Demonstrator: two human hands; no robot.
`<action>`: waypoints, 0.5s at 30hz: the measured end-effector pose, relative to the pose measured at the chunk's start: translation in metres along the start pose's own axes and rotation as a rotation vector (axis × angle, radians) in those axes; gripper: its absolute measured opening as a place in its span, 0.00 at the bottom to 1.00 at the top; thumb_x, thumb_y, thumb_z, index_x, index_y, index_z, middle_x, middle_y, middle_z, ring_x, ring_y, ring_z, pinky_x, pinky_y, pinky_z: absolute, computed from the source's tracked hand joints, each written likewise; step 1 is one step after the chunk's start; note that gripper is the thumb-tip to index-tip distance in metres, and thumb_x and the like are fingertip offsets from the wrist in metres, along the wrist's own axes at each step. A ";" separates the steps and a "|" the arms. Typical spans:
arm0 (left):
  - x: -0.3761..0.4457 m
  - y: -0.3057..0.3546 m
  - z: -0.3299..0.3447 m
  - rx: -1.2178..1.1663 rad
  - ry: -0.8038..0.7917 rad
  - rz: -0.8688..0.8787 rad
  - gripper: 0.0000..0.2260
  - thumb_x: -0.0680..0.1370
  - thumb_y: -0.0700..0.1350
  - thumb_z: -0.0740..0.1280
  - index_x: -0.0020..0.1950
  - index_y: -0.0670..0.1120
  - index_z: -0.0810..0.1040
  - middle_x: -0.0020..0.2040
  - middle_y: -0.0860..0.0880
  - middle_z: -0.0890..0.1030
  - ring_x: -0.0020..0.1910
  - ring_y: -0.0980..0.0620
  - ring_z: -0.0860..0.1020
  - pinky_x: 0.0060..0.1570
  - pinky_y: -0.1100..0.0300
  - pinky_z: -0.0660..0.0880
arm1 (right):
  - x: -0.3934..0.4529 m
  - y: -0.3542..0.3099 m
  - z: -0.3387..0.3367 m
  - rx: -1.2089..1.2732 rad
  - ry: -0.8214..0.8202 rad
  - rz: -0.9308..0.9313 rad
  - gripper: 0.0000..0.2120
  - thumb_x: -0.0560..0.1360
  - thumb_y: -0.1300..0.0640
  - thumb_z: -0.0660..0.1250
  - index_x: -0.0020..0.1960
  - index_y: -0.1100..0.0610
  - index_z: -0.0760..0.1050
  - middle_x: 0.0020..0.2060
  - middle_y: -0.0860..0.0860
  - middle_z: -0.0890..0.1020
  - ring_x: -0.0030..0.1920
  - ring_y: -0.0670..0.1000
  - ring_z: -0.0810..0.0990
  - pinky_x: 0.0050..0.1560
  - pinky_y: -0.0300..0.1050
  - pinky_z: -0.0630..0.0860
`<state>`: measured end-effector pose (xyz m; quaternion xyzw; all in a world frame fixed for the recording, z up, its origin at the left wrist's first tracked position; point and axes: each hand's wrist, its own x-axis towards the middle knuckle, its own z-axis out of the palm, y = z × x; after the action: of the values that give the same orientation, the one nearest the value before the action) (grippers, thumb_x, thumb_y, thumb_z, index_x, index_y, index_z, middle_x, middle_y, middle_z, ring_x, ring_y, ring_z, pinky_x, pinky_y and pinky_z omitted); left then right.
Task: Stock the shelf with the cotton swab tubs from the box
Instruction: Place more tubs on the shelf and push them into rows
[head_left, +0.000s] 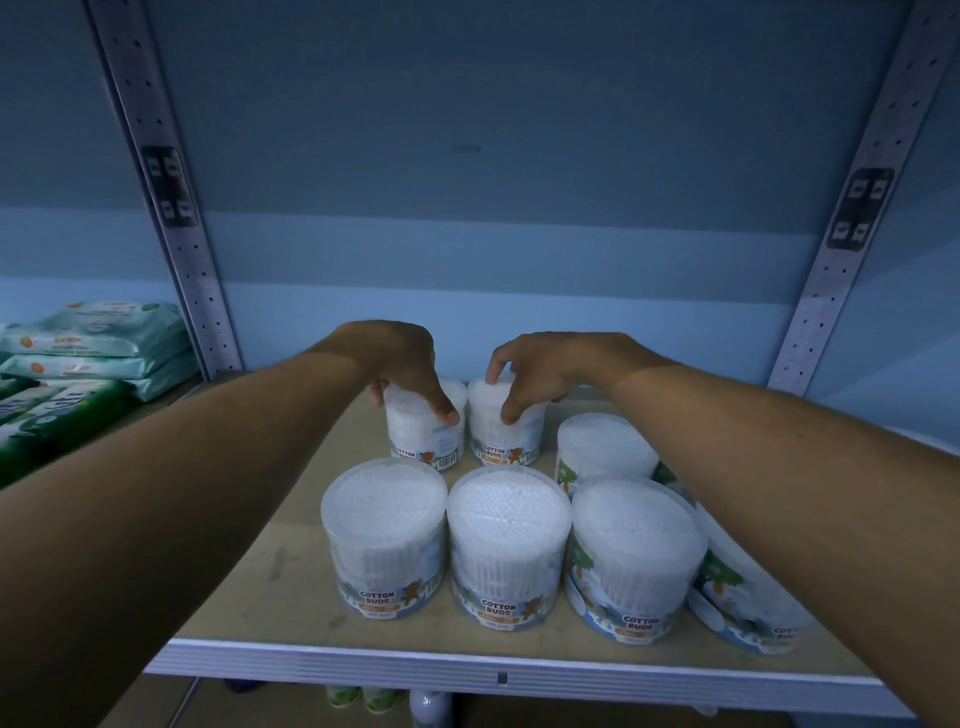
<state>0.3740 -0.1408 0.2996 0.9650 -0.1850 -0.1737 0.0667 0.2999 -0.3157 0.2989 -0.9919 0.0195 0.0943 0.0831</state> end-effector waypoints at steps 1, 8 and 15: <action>0.000 -0.001 0.000 0.004 0.005 -0.002 0.39 0.62 0.61 0.81 0.66 0.43 0.75 0.60 0.44 0.79 0.51 0.42 0.82 0.47 0.51 0.83 | -0.001 0.001 0.000 0.007 -0.016 -0.009 0.28 0.69 0.47 0.77 0.66 0.42 0.72 0.68 0.47 0.70 0.61 0.54 0.75 0.54 0.46 0.80; -0.001 -0.006 -0.009 0.001 -0.013 0.042 0.48 0.63 0.60 0.81 0.78 0.52 0.63 0.73 0.48 0.69 0.65 0.43 0.75 0.58 0.52 0.80 | -0.004 0.001 -0.007 -0.033 0.077 0.024 0.33 0.67 0.33 0.74 0.68 0.44 0.72 0.64 0.46 0.74 0.45 0.48 0.78 0.53 0.48 0.78; 0.003 -0.005 -0.005 0.014 -0.036 0.049 0.41 0.66 0.58 0.80 0.73 0.44 0.70 0.67 0.45 0.75 0.57 0.42 0.80 0.51 0.54 0.82 | 0.002 -0.002 -0.002 -0.011 0.054 -0.017 0.27 0.67 0.39 0.78 0.62 0.47 0.78 0.65 0.48 0.74 0.56 0.54 0.79 0.54 0.50 0.82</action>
<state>0.3802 -0.1371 0.3027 0.9573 -0.2107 -0.1881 0.0610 0.3023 -0.3143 0.3011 -0.9947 0.0129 0.0667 0.0777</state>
